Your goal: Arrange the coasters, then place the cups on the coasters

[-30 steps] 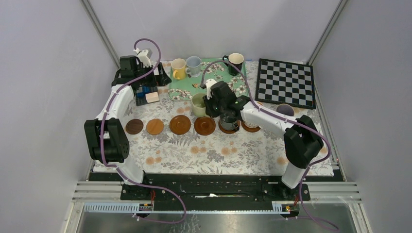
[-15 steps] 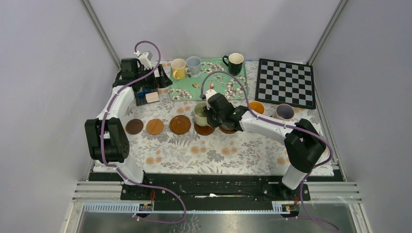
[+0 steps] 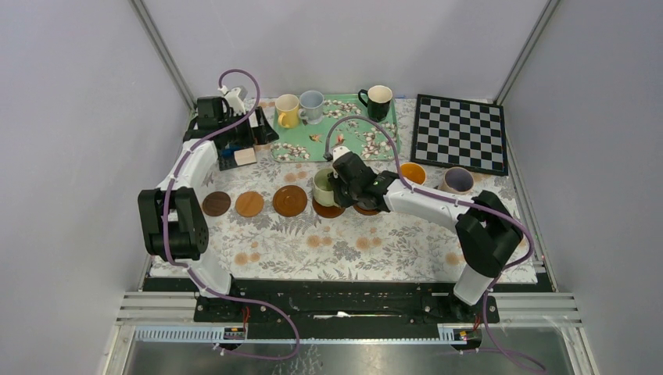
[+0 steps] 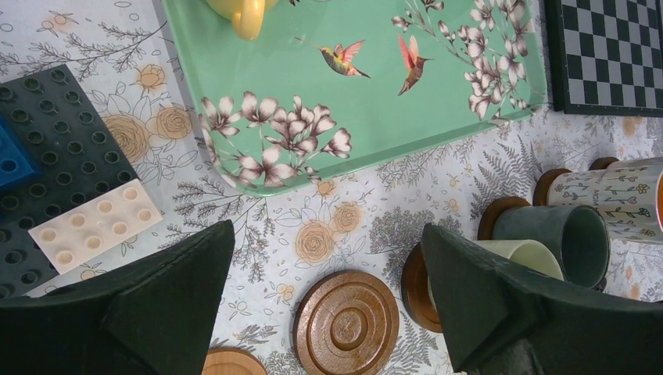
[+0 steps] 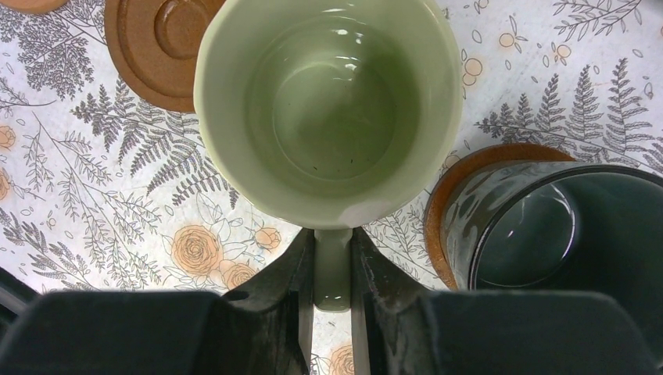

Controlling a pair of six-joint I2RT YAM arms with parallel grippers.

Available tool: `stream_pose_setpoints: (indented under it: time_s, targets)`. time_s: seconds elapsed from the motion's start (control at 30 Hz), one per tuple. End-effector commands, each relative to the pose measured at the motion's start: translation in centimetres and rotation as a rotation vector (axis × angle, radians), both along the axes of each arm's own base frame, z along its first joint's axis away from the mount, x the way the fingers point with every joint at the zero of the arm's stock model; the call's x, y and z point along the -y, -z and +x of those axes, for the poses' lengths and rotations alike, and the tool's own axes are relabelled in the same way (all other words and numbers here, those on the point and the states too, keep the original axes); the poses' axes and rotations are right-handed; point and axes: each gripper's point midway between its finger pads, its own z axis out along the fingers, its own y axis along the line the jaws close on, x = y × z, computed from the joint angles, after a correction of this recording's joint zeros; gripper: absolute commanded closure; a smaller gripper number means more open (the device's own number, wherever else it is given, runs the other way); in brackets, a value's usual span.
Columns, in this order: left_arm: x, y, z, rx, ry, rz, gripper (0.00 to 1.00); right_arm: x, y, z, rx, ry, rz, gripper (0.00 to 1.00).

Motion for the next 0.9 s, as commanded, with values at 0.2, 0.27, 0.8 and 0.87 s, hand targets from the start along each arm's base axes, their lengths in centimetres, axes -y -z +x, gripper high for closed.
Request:
stream_pose_setpoints:
  time_s: [0.2, 0.27, 0.8, 0.87]
  targets:
    - [0.2, 0.0, 0.9, 0.028, 0.015, -0.021, 0.01, -1.7, -0.8, 1.5, 0.068, 0.033, 0.035, 1.00]
    - [0.2, 0.1, 1.1, 0.027, 0.015, -0.019, 0.01, -1.6, -0.3, 1.5, 0.069, 0.027, 0.017, 1.00]
    - [0.4, 1.1, 1.6, 0.002, 0.018, -0.021, 0.01, -0.2, 0.2, -0.1, 0.029, 0.049, -0.025, 0.86]
    - [0.6, 1.1, 1.6, 0.002, 0.020, -0.019, 0.01, 0.0, 0.4, -0.3, 0.022, 0.053, -0.027, 0.86]
